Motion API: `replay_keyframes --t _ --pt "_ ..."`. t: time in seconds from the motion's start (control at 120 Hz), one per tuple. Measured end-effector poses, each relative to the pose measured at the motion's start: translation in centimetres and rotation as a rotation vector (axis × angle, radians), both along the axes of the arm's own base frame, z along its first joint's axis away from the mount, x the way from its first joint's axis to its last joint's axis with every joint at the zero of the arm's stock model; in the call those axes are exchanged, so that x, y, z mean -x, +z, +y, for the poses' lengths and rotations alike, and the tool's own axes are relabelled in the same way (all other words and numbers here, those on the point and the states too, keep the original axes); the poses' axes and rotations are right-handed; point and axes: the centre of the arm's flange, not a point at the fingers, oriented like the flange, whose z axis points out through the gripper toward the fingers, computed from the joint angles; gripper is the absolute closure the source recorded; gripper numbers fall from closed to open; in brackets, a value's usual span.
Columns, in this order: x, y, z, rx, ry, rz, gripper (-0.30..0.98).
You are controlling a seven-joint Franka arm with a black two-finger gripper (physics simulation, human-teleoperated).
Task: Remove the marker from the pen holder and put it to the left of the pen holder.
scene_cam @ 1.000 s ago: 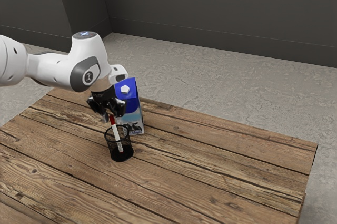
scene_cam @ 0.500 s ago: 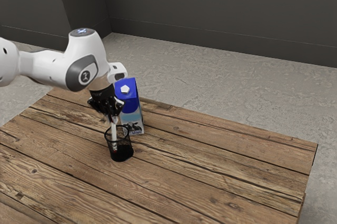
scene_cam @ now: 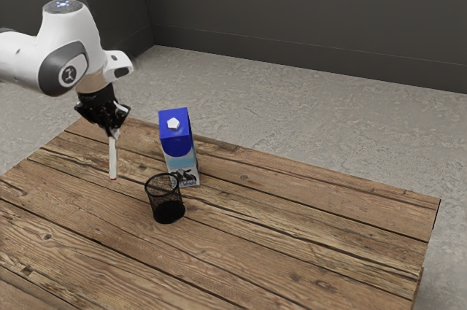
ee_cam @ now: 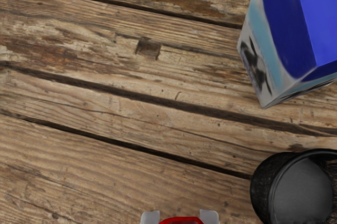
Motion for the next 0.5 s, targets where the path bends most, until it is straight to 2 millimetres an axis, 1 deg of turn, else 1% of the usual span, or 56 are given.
replay_keyframes --t 0.05,0.1,0.167,0.233,0.258,0.308,0.35,0.4,0.5 --pt "0.3 -1.6 2.7 0.000 0.048 0.043 0.78" --pt "0.3 -3.1 4.9 0.003 0.082 0.084 0.79" --pt "-0.3 -5.4 7.5 0.012 0.116 0.143 0.79" --pt "-1.8 -7.4 9.9 0.020 0.136 0.185 0.79" --pt "-2.6 -8.1 10.3 0.021 0.132 0.196 0.79" --pt "-4.3 -9.5 10.6 0.024 0.115 0.217 0.79" --pt "-5.2 -10.4 10.7 0.026 0.102 0.232 0.79" --pt "-5.7 -11.5 11.0 0.030 0.091 0.251 0.79" --pt "-5.9 -13.1 11.5 0.037 0.076 0.283 0.79"
